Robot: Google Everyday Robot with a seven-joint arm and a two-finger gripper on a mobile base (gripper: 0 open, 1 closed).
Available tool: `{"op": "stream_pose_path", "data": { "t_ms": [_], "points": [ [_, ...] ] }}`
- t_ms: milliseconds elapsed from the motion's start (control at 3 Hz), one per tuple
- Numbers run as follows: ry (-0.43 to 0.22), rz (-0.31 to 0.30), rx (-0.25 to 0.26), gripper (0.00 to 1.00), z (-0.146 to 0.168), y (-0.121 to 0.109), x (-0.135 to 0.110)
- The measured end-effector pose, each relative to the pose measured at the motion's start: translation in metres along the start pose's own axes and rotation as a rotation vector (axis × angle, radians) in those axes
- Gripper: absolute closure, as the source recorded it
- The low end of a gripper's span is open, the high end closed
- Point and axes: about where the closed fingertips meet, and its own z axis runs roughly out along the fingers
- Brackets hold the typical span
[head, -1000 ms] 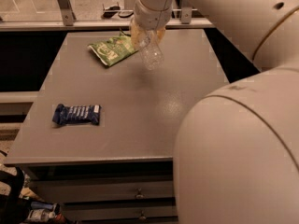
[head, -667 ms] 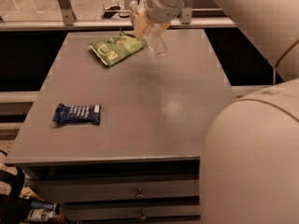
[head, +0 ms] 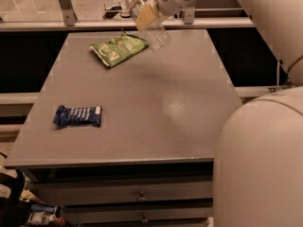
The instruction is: Place water bottle upright
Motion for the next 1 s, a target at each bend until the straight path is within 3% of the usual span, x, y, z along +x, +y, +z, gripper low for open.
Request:
{"op": "stream_pose_path", "data": {
  "t_ms": [333, 1000],
  "points": [
    [-0.072, -0.132, -0.069, 1.0, -0.0114, 0.0031, -0.0111],
    [-0.224, -0.272, -0.161, 1.0, -0.0148, -0.0006, -0.0165]
  ]
}}
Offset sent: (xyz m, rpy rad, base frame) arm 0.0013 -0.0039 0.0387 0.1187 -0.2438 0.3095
